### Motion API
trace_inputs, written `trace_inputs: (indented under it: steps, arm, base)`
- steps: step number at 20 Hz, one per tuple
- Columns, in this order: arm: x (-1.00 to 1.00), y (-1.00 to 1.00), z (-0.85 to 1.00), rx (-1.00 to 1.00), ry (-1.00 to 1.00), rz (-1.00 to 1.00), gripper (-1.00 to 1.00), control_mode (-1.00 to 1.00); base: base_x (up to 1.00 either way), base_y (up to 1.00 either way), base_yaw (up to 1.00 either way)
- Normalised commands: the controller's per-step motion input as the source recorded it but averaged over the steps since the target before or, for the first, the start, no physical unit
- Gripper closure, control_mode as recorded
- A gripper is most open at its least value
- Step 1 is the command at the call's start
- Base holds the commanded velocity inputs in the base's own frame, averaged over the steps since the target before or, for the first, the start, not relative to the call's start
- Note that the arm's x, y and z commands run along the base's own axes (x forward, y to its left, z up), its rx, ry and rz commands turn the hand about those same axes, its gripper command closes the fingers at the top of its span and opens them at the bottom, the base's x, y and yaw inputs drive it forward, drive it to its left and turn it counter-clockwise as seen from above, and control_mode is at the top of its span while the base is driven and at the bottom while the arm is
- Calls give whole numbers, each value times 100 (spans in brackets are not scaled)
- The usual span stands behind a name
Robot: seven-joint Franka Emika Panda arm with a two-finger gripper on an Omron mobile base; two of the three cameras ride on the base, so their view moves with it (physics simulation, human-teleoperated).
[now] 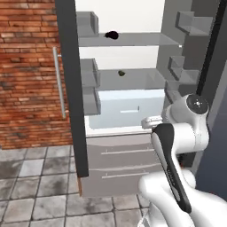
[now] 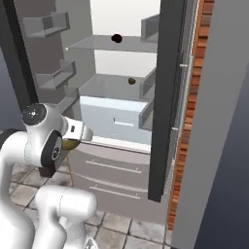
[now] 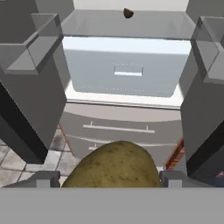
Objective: Place the potato in the correct fridge rack based on whether it is a fruit or vegetable. Finally, close the fridge door.
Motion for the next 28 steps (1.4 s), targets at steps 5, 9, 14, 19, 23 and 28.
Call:
trace_inputs:
  steps: [5,9,14,19,23,28]
  arm:
    - [0,0,0,0,0,0,100,100]
    - [0,0,0,0,0,0,100,100]
    - [0,0,0,0,0,0,100,100]
    - [0,0,0,0,0,0,100,100]
    - [0,0,0,0,0,0,100,100]
    - [-12,12,30,-1,-14,-5,100,-100]
  base:
    - [84,25,-10]
    - [63,3,-12]
    - [58,6,-11]
    - [55,23,-9]
    - [37,29,-8]
    - [0,0,0]
